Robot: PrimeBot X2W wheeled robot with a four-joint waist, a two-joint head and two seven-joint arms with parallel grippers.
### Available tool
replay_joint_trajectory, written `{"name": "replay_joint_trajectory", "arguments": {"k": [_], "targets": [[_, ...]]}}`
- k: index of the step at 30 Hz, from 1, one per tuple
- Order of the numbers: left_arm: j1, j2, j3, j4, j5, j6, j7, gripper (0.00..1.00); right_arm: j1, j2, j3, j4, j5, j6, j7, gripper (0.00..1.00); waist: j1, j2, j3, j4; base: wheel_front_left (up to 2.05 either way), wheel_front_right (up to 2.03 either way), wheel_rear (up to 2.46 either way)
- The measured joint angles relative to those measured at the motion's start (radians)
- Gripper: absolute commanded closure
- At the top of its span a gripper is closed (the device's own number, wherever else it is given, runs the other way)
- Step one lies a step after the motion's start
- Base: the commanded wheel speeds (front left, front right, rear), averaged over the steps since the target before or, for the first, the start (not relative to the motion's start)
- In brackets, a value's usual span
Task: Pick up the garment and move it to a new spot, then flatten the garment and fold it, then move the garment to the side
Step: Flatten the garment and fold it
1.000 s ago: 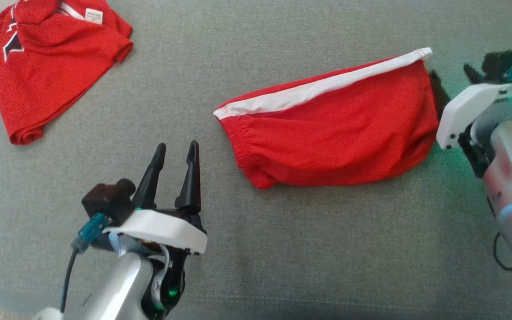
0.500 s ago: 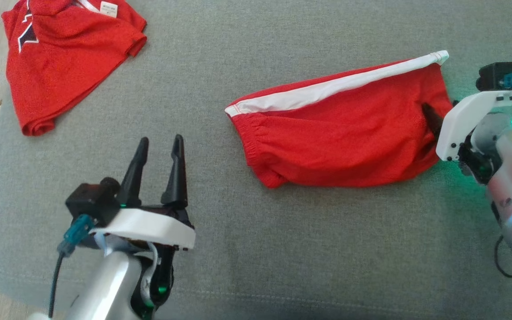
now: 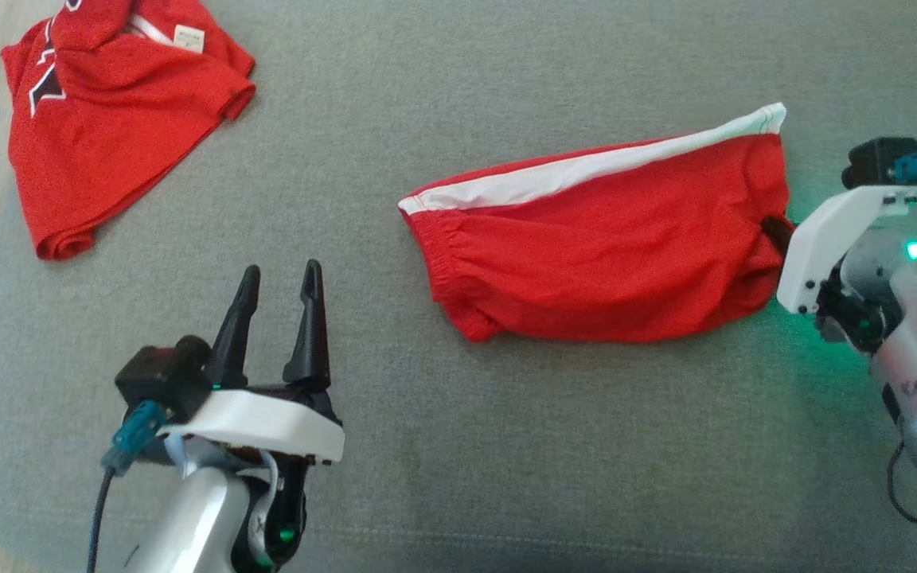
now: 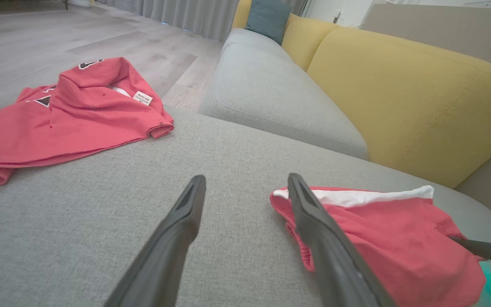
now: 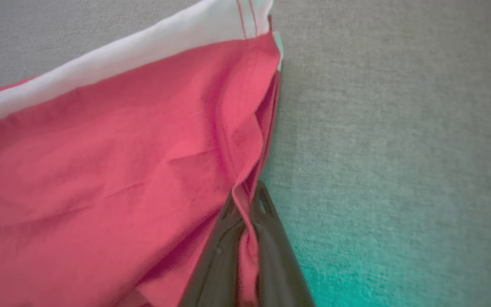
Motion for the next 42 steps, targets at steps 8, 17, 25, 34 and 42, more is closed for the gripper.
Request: {"name": "replay_joint_trajectory", "arguments": {"k": [8, 17, 25, 34, 42], "targets": [[0.01, 0.003, 0.017, 0.003, 0.0, 0.0, 0.0, 0.0, 0.053, -0.029, 0.022, -0.044, 0.03, 0.0, -0.059, 1.0, 0.0, 0.0, -0.048, -0.044, 0.0, 0.0, 0.0], [0.049, 0.006, 0.015, 0.002, 0.0, 0.001, 0.0, 0.0, 0.105, -0.1, 0.019, -0.115, 0.053, 0.0, -0.086, 1.0, 0.0, 0.0, -0.097, -0.111, 0.0, 0.0, 0.0], [0.05, 0.007, 0.011, 0.003, -0.001, 0.002, 0.0, 0.0, 0.135, -0.091, 0.013, -0.202, 0.069, 0.0, -0.105, 1.0, 0.0, 0.0, -0.118, -0.128, 0.0, 0.0, 0.0], [0.049, 0.006, -0.003, 0.008, -0.002, 0.001, 0.001, 0.0, 0.147, -0.046, 0.037, -0.367, 0.069, 0.0, -0.105, 1.0, 0.0, 0.0, -0.136, -0.088, 0.0, 0.0, 0.0], [0.05, 0.005, -0.005, 0.005, -0.002, 0.001, 0.0, 0.0, 0.162, 0.011, 0.071, -0.479, 0.057, 0.0, -0.063, 1.0, 0.0, 0.0, -0.134, -0.03, 0.0, 0.0, 0.0]]}}
